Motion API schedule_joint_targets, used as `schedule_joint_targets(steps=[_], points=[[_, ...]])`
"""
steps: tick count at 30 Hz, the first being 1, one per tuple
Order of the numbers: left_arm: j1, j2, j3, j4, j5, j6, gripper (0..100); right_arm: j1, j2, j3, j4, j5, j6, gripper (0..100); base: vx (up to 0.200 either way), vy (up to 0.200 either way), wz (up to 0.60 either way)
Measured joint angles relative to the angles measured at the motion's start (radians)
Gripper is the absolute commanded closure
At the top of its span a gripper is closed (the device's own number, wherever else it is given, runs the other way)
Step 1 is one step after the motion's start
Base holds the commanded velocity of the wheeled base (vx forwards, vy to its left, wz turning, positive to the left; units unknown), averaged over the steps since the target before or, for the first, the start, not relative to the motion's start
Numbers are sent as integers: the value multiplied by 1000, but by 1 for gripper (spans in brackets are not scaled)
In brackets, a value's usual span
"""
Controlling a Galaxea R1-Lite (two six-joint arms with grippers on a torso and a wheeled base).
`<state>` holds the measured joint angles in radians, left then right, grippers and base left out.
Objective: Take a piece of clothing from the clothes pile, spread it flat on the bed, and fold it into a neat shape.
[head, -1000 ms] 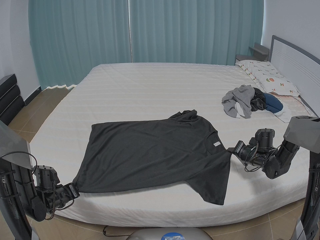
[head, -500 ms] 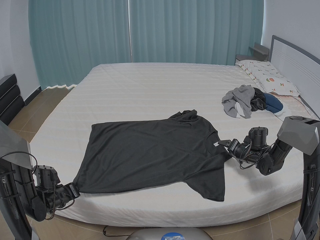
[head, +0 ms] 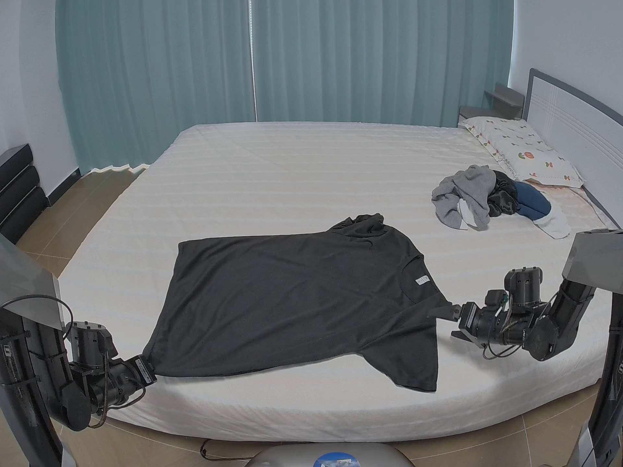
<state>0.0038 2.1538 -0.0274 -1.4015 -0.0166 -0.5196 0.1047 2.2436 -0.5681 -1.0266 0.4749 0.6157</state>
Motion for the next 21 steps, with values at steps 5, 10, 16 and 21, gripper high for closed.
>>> schedule_joint_targets(steps=[5,10,16,21], points=[[0,0,0,-1,0,0,100,30,3,55,-21,28,-33,0,0,0,0],[0,0,0,-1,0,0,100,64,27,63,-43,19,-34,0,0,0,0],[0,0,0,-1,0,0,100,87,58,57,-62,12,-35,100,0,0,0],[0,0,0,-1,0,0,100,91,76,51,-62,-20,-35,100,0,0,0]])
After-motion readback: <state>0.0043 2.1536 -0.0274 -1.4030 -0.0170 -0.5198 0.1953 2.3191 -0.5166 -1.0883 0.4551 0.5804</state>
